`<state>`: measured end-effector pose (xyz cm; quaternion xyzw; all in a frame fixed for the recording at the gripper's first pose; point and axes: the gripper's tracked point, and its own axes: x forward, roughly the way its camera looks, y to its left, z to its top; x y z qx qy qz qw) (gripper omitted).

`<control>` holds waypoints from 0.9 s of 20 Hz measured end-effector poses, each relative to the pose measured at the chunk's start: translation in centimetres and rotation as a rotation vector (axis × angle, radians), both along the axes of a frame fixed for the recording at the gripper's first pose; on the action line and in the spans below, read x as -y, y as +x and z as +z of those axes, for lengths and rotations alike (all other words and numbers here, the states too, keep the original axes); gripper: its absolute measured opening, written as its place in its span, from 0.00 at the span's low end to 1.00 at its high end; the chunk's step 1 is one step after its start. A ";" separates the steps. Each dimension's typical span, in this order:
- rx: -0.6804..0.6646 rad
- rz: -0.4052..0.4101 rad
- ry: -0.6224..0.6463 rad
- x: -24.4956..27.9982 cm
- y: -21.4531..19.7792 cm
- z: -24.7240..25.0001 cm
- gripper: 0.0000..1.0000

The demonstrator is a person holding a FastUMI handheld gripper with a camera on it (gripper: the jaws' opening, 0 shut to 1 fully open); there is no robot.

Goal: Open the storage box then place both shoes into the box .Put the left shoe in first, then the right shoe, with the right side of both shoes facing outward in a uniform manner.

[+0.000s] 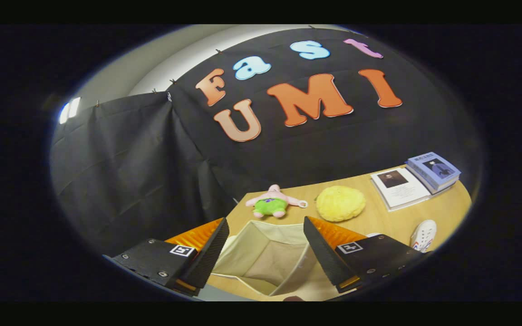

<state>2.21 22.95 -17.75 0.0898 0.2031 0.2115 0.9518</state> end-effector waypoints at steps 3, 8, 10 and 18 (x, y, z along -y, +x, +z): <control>0.016 -0.094 -0.031 4.0 0.7 -0.9 0.98; 0.007 -0.212 -0.115 10.0 1.1 -4.2 0.98; -0.007 -0.248 -0.159 12.3 1.1 -5.9 0.98; -0.105 -0.295 -0.320 17.7 0.3 -13.8 0.98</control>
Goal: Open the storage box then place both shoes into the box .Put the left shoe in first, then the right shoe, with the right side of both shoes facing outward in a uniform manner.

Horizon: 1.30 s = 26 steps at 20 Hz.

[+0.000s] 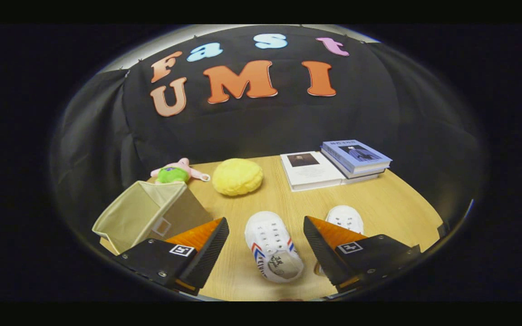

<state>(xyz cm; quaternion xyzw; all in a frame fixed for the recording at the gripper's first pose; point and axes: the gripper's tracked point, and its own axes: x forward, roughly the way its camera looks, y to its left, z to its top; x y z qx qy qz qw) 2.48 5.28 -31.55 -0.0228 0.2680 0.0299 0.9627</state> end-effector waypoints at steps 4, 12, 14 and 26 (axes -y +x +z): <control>-0.083 -0.022 -0.033 2.2 -0.9 -4.2 0.99; -0.209 -0.039 -0.030 4.1 -0.5 -8.9 0.86; -0.251 -0.021 -0.027 4.0 -0.3 -10.2 0.80; -0.431 0.135 0.156 2.7 0.8 -12.4 0.11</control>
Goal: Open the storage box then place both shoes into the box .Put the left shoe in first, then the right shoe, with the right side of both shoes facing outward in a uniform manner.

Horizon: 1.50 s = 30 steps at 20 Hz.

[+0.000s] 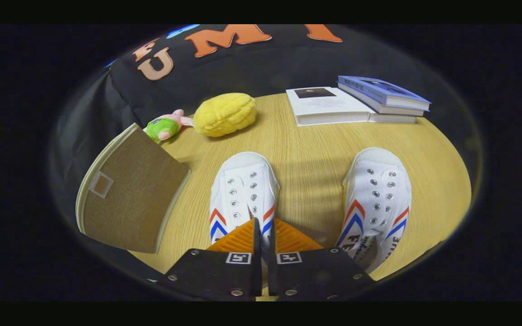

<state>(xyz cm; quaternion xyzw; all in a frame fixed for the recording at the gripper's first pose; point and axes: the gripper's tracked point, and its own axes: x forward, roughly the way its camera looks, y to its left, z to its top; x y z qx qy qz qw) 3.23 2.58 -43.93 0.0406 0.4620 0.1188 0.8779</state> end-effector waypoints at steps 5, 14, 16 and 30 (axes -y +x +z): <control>-0.057 0.011 0.089 0.1 0.3 0.2 0.01; -0.004 -0.117 0.224 -1.9 0.6 4.4 0.00; 0.049 -0.184 0.261 -2.5 0.8 6.7 0.00; 0.354 -0.247 0.333 -14.8 1.5 21.9 0.00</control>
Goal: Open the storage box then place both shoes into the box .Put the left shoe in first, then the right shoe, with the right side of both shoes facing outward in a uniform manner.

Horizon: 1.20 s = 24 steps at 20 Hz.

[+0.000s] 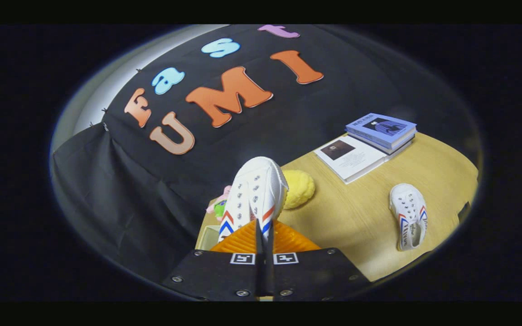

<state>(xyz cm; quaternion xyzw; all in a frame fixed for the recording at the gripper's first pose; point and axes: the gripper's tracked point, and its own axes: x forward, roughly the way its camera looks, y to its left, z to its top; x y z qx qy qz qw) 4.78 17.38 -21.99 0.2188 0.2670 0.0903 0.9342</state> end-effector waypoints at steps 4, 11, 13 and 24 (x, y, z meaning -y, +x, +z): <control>0.004 0.067 -0.011 -5.4 -0.4 -0.1 0.00; -0.018 0.162 -0.106 -11.7 -1.2 -3.3 0.00; -0.010 0.163 -0.149 -12.5 -0.8 -4.3 0.00; -0.123 0.238 -0.266 -15.6 -3.7 -10.7 0.00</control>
